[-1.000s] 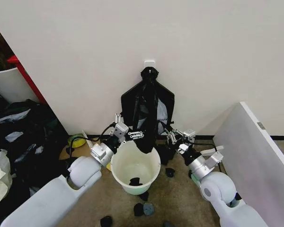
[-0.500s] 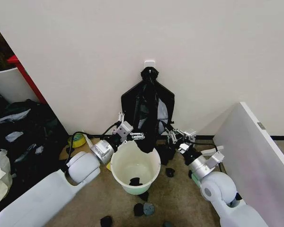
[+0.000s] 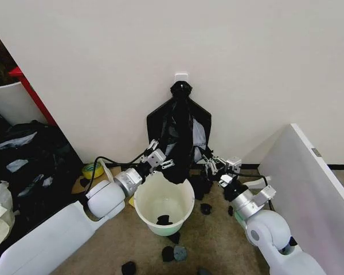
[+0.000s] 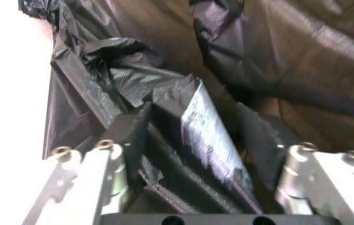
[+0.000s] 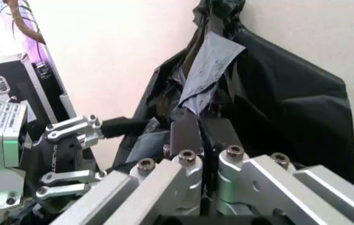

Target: Place the garbage bag over the trash bin.

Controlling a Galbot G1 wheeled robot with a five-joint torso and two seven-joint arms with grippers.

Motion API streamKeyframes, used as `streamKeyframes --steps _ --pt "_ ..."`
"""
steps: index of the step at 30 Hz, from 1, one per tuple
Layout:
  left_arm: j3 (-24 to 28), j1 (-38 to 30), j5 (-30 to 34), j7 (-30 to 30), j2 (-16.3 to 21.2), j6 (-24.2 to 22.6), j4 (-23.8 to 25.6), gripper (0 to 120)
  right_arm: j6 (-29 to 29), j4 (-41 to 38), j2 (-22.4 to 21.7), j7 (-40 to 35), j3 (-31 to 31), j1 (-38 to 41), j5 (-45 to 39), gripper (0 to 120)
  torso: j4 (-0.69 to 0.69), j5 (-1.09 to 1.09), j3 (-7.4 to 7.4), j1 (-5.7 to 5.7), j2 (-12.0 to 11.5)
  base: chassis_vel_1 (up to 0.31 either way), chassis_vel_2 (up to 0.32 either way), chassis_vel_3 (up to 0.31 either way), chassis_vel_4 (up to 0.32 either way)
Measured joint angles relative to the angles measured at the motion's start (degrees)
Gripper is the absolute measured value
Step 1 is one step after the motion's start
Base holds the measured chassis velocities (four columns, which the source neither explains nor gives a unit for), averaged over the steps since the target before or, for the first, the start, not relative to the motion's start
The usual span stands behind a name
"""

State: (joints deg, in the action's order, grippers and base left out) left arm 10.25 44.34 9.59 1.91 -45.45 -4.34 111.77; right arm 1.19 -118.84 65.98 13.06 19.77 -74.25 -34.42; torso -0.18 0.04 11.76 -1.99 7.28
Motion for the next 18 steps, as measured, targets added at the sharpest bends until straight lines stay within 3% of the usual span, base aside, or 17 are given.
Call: streamKeyframes --steps 12,18 --pt "-0.69 0.37 1.53 0.06 -0.02 -0.41 -0.23 7 0.0 -0.52 -0.26 -0.05 0.61 -0.49 -0.21 0 0.0 0.0 0.0 0.0 0.0 0.0 0.0 0.0 0.0" --pt "-1.58 1.24 5.61 1.86 -0.99 1.39 -0.17 0 0.01 -1.21 -0.39 -0.28 0.75 -1.17 -0.41 0 -0.01 0.0 0.0 0.0 0.0 0.0 0.0 0.0 0.0"
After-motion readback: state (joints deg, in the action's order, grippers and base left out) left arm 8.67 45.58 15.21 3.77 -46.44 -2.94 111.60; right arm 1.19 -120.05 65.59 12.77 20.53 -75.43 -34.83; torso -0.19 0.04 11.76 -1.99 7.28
